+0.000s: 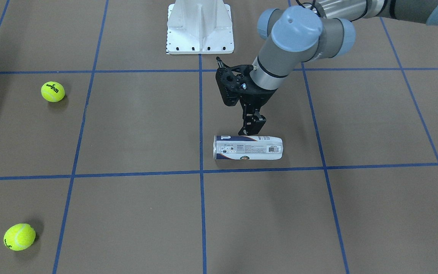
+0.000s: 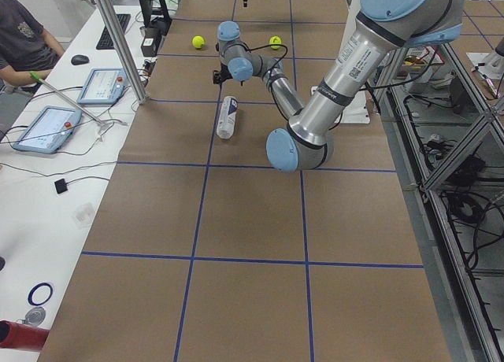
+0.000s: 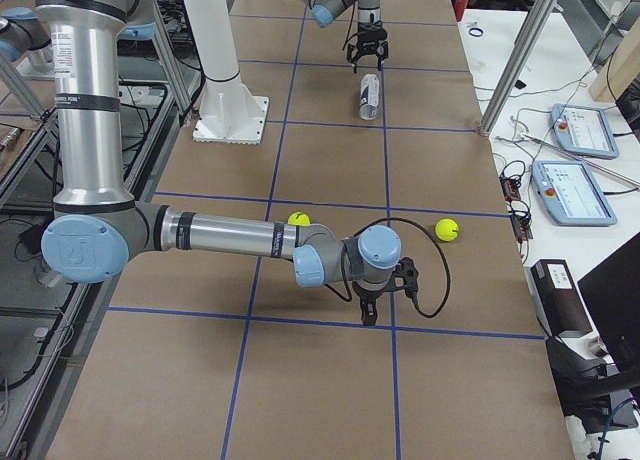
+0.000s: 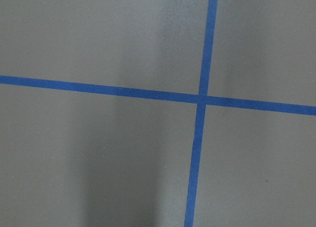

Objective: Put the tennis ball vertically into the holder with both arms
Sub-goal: 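Reach the left gripper down to the lying Wilson tennis-ball can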

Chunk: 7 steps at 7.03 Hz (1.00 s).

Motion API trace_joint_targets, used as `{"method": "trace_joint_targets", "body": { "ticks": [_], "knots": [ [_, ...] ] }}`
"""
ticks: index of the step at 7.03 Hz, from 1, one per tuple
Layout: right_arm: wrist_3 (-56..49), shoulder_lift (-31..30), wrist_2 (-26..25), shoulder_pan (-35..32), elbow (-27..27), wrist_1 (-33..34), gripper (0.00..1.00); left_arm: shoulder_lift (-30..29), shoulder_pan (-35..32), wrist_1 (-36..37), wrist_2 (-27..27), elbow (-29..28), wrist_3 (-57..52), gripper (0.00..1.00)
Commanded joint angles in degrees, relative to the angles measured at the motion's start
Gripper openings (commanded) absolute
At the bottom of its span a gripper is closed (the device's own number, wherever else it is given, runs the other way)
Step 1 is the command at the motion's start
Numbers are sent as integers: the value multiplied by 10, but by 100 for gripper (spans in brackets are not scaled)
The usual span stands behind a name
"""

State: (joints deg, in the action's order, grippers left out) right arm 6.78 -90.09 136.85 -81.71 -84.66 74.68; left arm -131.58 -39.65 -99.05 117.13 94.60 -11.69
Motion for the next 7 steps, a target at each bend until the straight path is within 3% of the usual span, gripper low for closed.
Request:
{"method": "trace_joint_targets", "body": {
  "ticks": [1,2,3,5,7],
  "knots": [
    [0,3,-1,4,-1,0,100,-57,48,33,-81,-74,-67,100],
    [1,3,0,4,-3,-1,100,-96,48,99,-82,-116,-129,100],
    [0,3,0,4,-5,-1,100,-98,48,105,-84,-117,-145,100],
    [0,3,0,4,-7,-1,100,-99,64,102,-133,-130,-175,99],
    [0,3,-1,4,-6,-1,100,-108,66,49,-136,-159,-164,99]
  ]
}}
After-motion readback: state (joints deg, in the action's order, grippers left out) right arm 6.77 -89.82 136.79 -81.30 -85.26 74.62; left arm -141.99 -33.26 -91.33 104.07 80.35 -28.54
